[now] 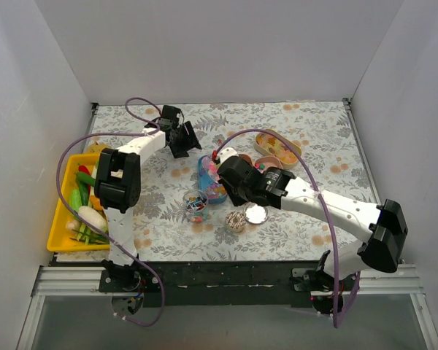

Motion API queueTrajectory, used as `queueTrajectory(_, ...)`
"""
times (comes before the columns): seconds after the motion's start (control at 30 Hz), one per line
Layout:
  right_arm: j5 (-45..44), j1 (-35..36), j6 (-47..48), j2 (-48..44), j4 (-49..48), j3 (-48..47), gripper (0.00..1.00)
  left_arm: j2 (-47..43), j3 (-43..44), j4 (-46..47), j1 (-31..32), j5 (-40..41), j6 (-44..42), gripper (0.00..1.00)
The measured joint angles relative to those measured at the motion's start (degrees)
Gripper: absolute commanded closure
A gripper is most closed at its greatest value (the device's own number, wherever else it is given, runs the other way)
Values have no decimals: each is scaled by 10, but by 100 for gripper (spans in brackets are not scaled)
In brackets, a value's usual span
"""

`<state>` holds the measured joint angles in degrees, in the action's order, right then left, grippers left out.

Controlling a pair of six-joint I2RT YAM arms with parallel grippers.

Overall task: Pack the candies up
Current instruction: Scoop the fake candies from the storage box, then place the fake candies in the packing bottle.

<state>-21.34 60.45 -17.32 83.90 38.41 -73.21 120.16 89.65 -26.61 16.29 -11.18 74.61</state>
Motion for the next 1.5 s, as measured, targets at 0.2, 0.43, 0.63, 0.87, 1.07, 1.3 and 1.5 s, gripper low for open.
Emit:
queueTrajectory(0.2,-4,53,-30,-24,49,0,99,-84,-16,-20,-12,32,-17,4)
queueTrajectory(0.43,10,114,-64,-27,97,-7,99,-191,-59,-30,-12,56,-20,2)
queueTrajectory(0.63,47,135,-80,-24,112,-16,99,-245,-105,-41,-12,75,-20,2)
queueTrajectory(0.87,89,134,-84,13,126,-47,99,-284,-160,-60,-12,91,-22,2)
queueTrajectory(1.07,127,125,-90,59,156,-97,99,-317,-188,-67,-12,93,-22,2)
queueTrajectory(1.3,163,93,-93,91,202,-145,99,-350,-190,-68,-12,93,-26,2)
queueTrajectory(1.5,214,68,-93,113,237,-169,99,-356,-195,-68,-12,104,-29,2)
